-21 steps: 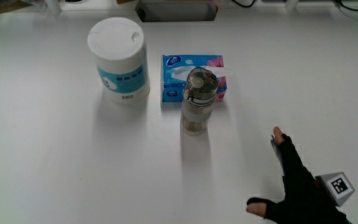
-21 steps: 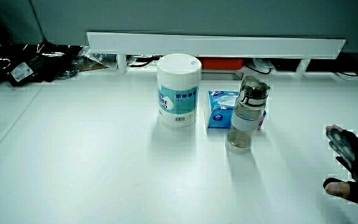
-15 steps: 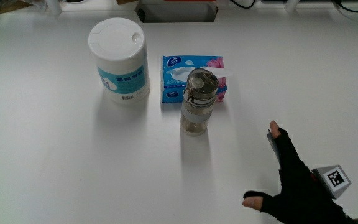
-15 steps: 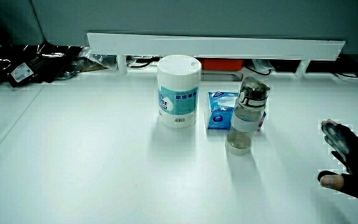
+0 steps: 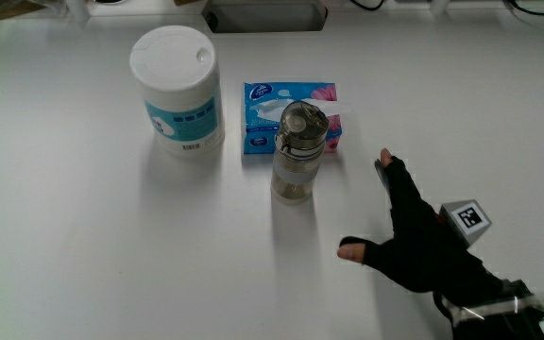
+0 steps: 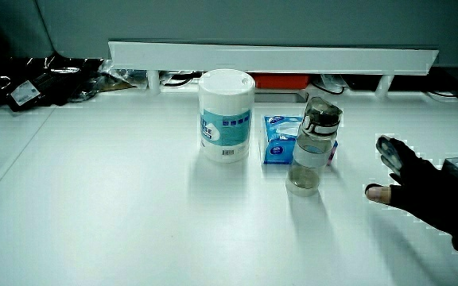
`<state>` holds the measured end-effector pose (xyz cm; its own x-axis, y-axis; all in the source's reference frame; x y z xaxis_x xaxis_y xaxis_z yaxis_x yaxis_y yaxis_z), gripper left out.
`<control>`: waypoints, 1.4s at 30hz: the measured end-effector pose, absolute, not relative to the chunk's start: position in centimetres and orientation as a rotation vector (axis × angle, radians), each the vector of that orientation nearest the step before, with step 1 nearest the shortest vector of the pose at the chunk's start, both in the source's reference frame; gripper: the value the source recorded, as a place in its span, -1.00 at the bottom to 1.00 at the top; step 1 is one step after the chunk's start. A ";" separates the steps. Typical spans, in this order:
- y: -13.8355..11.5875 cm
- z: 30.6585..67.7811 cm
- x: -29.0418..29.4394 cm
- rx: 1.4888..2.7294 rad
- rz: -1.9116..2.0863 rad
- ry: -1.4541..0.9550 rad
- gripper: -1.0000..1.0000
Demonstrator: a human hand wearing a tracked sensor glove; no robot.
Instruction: Pick bottle
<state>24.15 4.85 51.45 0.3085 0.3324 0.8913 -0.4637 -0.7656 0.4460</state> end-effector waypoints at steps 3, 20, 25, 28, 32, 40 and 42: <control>3.9 52.5 23.4 1.902 1.507 -0.080 0.00; 1.1 55.1 18.7 1.800 1.552 -0.018 0.00; 0.6 56.2 18.0 1.804 1.557 0.004 0.00; 0.3 56.8 17.7 1.801 1.564 0.012 0.00; 0.0 57.2 17.1 1.793 1.580 0.028 0.00; 0.2 57.5 16.7 1.811 1.600 0.031 0.00; 0.2 57.5 16.6 1.807 1.610 0.024 0.00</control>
